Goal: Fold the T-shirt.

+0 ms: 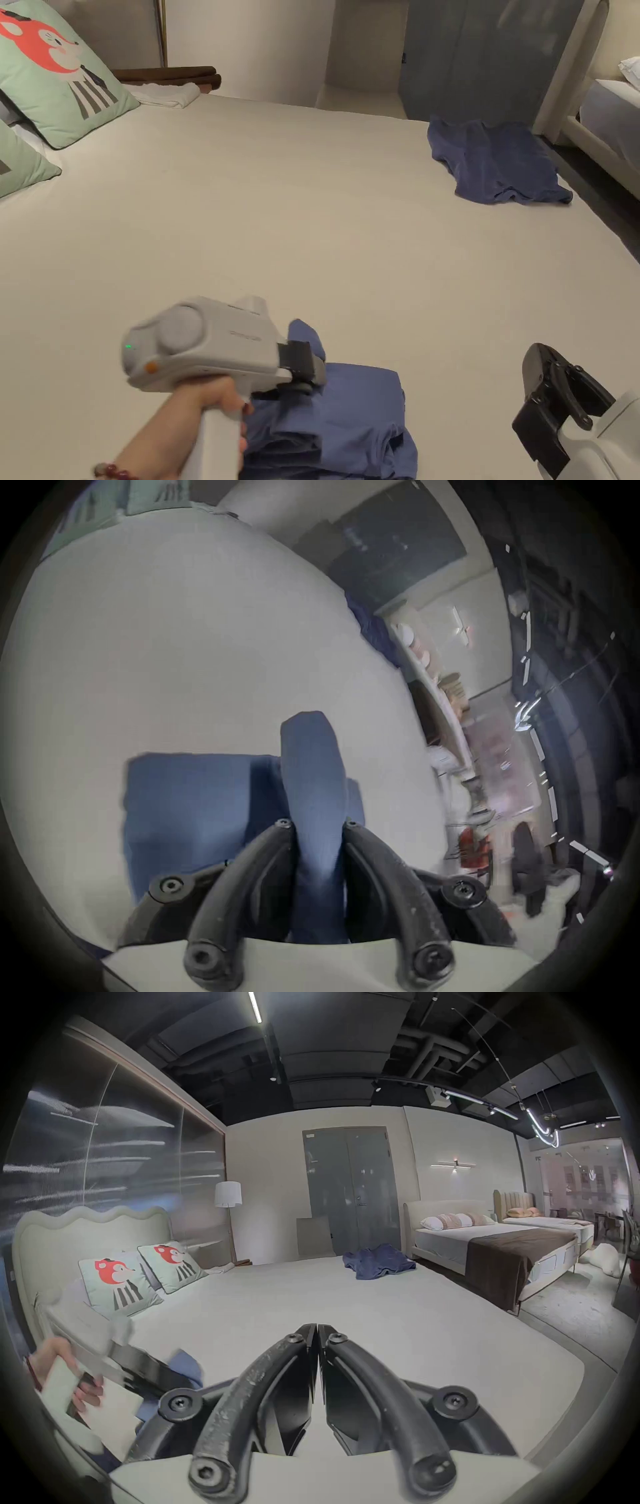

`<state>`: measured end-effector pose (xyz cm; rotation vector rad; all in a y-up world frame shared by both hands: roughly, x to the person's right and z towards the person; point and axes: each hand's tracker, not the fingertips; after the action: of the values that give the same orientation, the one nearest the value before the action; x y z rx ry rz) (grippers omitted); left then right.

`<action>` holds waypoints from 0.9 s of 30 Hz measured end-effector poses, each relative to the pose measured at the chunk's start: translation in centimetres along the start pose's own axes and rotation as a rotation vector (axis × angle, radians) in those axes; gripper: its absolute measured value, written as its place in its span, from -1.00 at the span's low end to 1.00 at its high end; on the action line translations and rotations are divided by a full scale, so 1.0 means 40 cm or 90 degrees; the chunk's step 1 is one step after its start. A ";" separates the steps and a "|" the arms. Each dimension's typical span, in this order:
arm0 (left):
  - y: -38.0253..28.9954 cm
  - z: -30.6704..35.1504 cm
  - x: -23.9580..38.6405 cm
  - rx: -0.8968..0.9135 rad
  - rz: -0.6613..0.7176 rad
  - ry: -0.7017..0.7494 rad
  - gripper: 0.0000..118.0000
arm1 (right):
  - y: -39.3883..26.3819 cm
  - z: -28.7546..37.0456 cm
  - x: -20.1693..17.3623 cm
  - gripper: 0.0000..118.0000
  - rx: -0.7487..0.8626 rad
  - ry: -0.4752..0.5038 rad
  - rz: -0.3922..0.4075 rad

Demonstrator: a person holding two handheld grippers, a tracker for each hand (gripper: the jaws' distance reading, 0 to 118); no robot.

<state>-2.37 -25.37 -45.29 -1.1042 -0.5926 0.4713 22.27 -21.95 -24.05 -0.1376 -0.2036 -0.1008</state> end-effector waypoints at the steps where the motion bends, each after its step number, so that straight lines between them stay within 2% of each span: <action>1: -0.015 -0.049 0.017 -0.008 -0.006 0.014 -0.82 | 0.000 0.006 0.011 -1.00 0.002 -0.007 -0.001; 3: -0.031 -0.123 0.024 -0.034 -0.001 0.021 -0.81 | 0.002 0.016 0.031 -1.00 0.004 -0.018 -0.005; 5: -0.051 -0.147 0.027 -0.020 0.028 -0.004 -0.58 | 0.002 0.026 0.049 -1.00 0.008 -0.034 -0.011; 6: -0.054 -0.141 0.023 0.001 0.052 -0.048 -0.33 | 0.001 0.029 0.056 -1.00 0.010 -0.038 -0.014; 7: -0.056 -0.126 0.021 0.016 0.069 -0.113 0.15 | 0.000 0.032 0.066 -1.00 0.009 -0.042 -0.019; 8: -0.056 -0.106 0.013 0.030 0.083 -0.166 0.45 | -0.002 0.032 0.072 -1.00 0.008 -0.045 -0.023; 9: -0.059 -0.084 0.009 0.053 0.093 -0.202 0.64 | -0.005 0.031 0.076 -1.00 0.007 -0.049 -0.024; 10: -0.063 -0.055 0.006 0.084 0.092 -0.216 0.72 | -0.007 0.029 0.080 -1.00 0.005 -0.051 -0.025; 12: -0.075 0.008 0.010 0.141 0.046 -0.202 0.71 | -0.012 0.025 0.086 -1.00 0.002 -0.053 -0.031; 13: -0.084 0.035 0.006 0.170 0.000 -0.174 0.68 | -0.016 0.023 0.086 -1.00 0.001 -0.052 -0.037; 14: -0.101 0.049 0.012 0.208 -0.047 -0.118 0.57 | -0.019 0.021 0.086 -1.00 -0.001 -0.051 -0.041; 15: -0.126 0.054 0.021 0.255 -0.084 -0.050 0.28 | -0.022 0.018 0.085 -1.00 -0.002 -0.050 -0.043; 16: -0.149 0.052 0.026 0.301 -0.152 0.047 -0.38 | -0.026 0.016 0.084 -1.00 -0.005 -0.047 -0.044; 17: -0.171 0.030 0.033 0.319 -0.211 0.145 -0.93 | -0.030 0.013 0.084 -1.00 -0.007 -0.043 -0.045; 19: -0.219 -0.027 0.044 0.329 -0.296 0.273 -1.00 | -0.033 0.011 0.082 -1.00 -0.011 -0.037 -0.046; 24: -0.281 -0.166 0.063 0.235 -0.349 0.272 -1.00 | -0.037 0.020 0.083 -1.00 -0.011 -0.034 -0.044; 27: -0.309 -0.236 0.125 0.237 -0.387 0.287 -1.00 | -0.039 0.035 0.095 -1.00 -0.010 -0.045 -0.039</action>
<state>8.33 -33.42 -35.92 -0.5969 -0.3894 -0.1939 25.51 -23.59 -21.73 -0.1506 -0.2782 -0.1589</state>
